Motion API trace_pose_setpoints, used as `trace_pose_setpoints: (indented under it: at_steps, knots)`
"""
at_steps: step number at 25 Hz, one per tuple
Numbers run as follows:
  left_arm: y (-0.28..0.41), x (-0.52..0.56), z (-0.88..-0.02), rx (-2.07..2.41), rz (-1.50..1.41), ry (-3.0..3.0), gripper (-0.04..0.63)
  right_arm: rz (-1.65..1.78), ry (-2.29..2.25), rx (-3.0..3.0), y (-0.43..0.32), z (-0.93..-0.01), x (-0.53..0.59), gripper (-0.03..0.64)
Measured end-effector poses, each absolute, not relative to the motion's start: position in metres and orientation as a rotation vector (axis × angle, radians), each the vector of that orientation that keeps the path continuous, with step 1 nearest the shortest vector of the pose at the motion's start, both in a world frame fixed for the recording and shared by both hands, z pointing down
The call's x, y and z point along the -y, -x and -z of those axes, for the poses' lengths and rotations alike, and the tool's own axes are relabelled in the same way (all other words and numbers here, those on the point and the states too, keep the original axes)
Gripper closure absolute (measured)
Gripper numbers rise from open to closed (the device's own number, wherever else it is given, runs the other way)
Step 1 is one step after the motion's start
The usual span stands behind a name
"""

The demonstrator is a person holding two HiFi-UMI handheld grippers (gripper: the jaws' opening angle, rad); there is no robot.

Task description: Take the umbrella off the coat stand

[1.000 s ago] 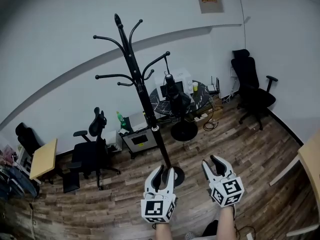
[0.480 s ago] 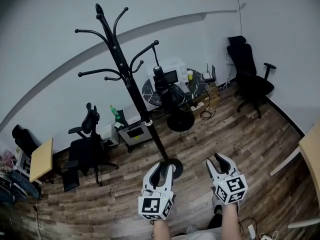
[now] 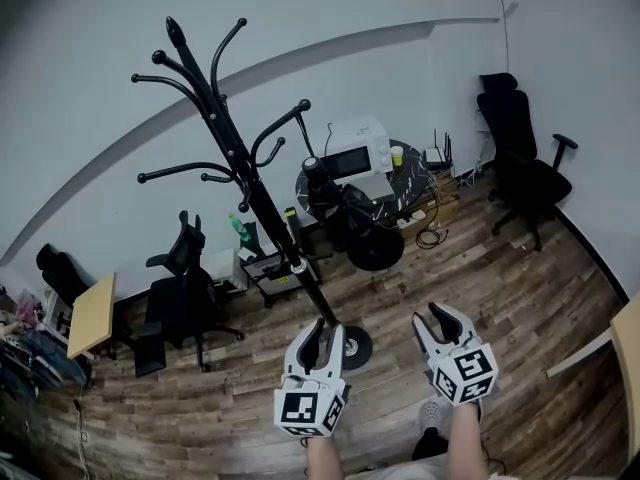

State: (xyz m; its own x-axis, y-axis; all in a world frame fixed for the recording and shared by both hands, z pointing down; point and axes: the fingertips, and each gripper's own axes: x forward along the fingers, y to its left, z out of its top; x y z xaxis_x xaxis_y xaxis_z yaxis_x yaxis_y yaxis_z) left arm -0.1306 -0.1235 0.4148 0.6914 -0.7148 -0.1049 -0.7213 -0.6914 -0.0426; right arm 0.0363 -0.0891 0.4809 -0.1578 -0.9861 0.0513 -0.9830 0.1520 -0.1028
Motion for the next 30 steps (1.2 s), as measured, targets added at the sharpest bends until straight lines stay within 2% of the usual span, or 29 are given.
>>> trace_pose_setpoints:
  at_steps: [8,13,17,23,30]
  knots:
    - [0.102,0.179,-0.4,-1.446,-0.042,2.72,0.472,0.137,1.892,-2.468,-0.102,-0.454,0.148,0.466]
    - [0.078,0.189,-0.393,-1.518,-0.04,2.672,0.474,0.002,1.805,-2.585,-0.119,-0.444,0.169,0.466]
    - [0.069,0.195,-0.397,-1.585,-0.013,2.644,0.474,0.058,1.705,-2.622,-0.13,-0.451,0.186,0.466]
    - [0.07,0.215,-0.386,-1.596,0.172,2.542,0.479,-0.055,1.45,-2.765,-0.121,-0.421,0.205,0.475]
    - [0.053,0.245,-0.328,-1.484,0.084,2.553,0.48,-0.165,1.188,-2.852,-0.087,-0.365,0.251,0.477]
